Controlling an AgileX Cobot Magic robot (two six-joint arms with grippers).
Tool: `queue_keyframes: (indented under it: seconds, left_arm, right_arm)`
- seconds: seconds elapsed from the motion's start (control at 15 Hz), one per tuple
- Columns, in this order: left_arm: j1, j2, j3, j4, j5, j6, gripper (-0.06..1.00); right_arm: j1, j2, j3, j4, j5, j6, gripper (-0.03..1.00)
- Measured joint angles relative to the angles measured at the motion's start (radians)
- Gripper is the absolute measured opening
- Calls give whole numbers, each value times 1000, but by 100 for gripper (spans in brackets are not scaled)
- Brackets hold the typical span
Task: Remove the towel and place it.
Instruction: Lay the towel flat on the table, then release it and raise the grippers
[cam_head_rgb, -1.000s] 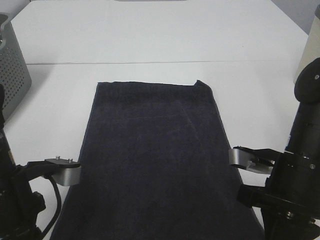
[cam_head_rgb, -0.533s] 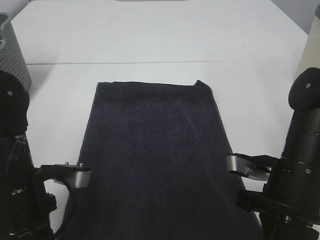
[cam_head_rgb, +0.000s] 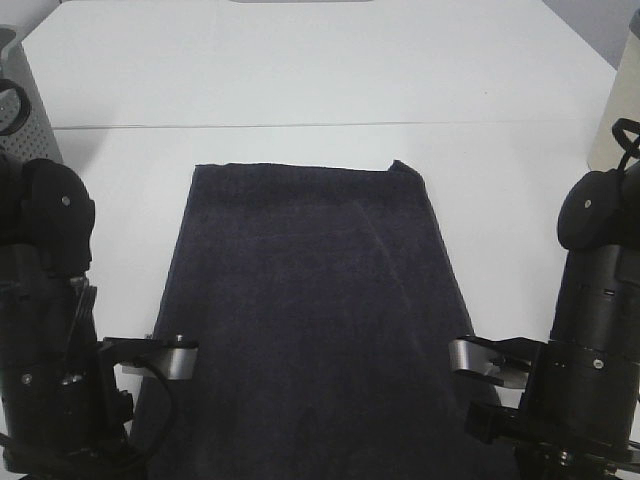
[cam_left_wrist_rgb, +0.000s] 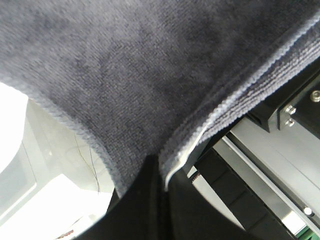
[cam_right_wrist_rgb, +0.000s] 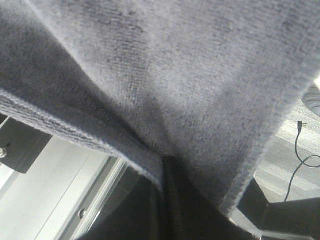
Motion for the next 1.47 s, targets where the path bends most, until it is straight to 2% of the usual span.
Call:
queue_keyframes:
  seconds: [0.33, 0.4, 0.53, 0.6, 0.73, 0.8, 0.93, 1.0, 1.07, 1.33, 1.47]
  left_arm:
    - [0, 0, -32, 22, 20, -7, 2]
    - [0, 0, -32, 23, 24, -8, 3]
    - [-16, 0, -32, 22, 26, 0, 6]
    - [-16, 0, -32, 22, 26, 0, 6]
    - [-81, 0, -32, -5, 34, 1, 16]
    - [-106, 0, -32, -13, 37, 2, 32]
    - [-128, 0, -43, -21, 41, -18, 56]
    - [-130, 0, -62, -25, 42, -27, 64]
    - [-130, 0, -84, -25, 43, -38, 67]
    - [-130, -10, -179, -21, 44, -101, 69]
    - [-130, -33, -238, -16, 45, -100, 69]
  right_arm:
    - [-3, 0, 1, 7, 1, -17, 1]
    - [-4, 0, 1, 9, 1, -34, 2]
    - [-4, 0, 1, 9, -2, -41, 11]
    - [-4, 0, 1, 9, -2, -41, 11]
    - [-4, 4, 4, 16, -7, -42, 27]
    - [-4, 4, 4, 40, -9, -42, 43]
    - [-4, 4, 4, 53, -9, -42, 60]
    - [-4, 4, 4, 53, -9, -42, 63]
    - [-4, 4, 4, 53, -9, -42, 64]
    - [-4, -48, -32, 42, 2, -41, 65]
    - [-4, -123, -69, 20, -2, -42, 65]
